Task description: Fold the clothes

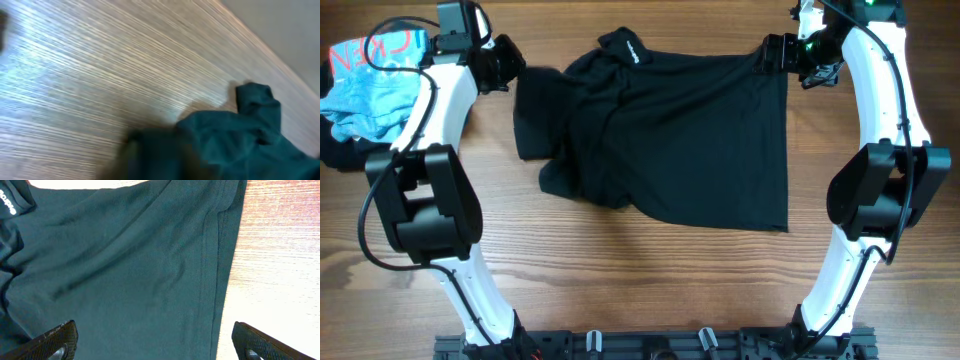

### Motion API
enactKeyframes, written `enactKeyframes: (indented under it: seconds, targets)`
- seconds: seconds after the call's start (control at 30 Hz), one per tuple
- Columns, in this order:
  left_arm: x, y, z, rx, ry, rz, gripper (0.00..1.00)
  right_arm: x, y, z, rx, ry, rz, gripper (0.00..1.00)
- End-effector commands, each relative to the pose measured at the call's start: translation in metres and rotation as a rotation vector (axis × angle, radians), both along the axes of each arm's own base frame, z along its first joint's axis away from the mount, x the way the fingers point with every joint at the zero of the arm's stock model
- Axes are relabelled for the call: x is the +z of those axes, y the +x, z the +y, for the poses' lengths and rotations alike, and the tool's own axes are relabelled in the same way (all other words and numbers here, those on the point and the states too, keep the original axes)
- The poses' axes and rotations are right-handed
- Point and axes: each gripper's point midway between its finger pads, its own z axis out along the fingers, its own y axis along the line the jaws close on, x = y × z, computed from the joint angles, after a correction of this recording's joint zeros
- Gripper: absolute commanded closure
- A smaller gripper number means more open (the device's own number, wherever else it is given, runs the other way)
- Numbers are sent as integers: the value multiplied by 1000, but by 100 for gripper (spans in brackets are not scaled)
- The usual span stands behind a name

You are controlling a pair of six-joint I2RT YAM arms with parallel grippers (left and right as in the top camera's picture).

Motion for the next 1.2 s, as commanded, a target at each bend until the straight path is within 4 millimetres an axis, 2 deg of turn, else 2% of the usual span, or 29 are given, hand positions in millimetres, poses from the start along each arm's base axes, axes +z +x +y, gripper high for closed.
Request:
enactKeyframes:
  seconds: [0.0,0.03,0.17,0.33,0.57,0.67,0.73,0.87,0.97,1.03,1.17]
  targets:
    - [24,7,15,35,84,-56,6,12,1,4,26,9,-33,1]
    - [23,6,16,35,84,-51,0,12,1,4,26,9,-33,1]
    - [29,-5,13,28,72,-21,1,12,1,4,26,9,-36,1]
    - [62,-29,10,27,70,-9,0,21,1,4,19,9,-55,1]
    - [128,-95,-9,4,65,24,0,71,-10,5,4,8,-141,1]
    - [153,-123,-20,-18,65,21,0,94,-23,6,-7,11,-167,1]
    - [163,-135,-28,-29,61,20,0,108,-34,6,-7,11,-172,1]
    - [162,-154,-46,-74,73,66,0,124,-56,7,-16,12,-157,1]
    - [144,-175,-58,-104,124,164,0,132,-78,8,-51,24,-111,1]
    - [127,-193,-65,-100,156,251,0,131,-96,9,-59,27,-52,1]
    - [106,-210,-72,-99,192,331,0,119,-114,3,-106,-5,45,3]
